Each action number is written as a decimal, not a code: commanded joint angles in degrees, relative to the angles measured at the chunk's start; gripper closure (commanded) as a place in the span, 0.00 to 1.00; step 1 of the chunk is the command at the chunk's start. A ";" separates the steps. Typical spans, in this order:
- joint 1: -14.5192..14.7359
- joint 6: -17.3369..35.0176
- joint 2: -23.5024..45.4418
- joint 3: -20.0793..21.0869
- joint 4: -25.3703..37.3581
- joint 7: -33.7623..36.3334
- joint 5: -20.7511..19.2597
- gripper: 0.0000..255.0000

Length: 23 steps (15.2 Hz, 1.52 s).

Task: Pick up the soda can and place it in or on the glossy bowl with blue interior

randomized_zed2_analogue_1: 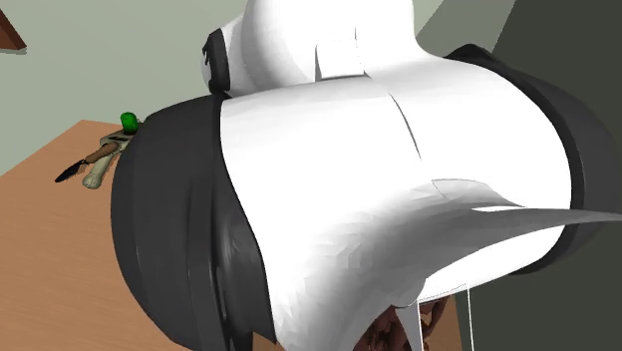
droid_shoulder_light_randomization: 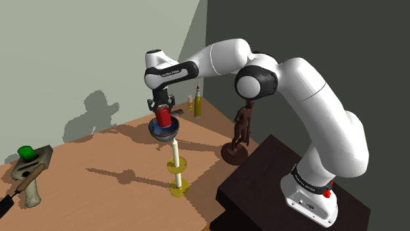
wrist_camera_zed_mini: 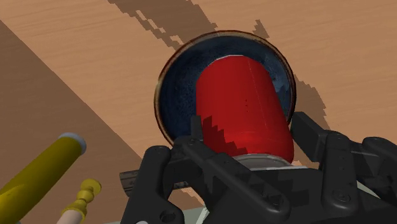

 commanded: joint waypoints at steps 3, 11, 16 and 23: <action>0.05 2.03 2.23 -0.02 0.29 -0.01 -0.02 1.00; 0.05 2.03 2.23 -0.02 0.29 -0.01 -0.02 1.00; 0.06 2.04 2.19 -0.01 0.24 0.00 -0.02 0.00; -0.05 -3.17 -0.68 0.00 2.57 -0.01 0.00 0.00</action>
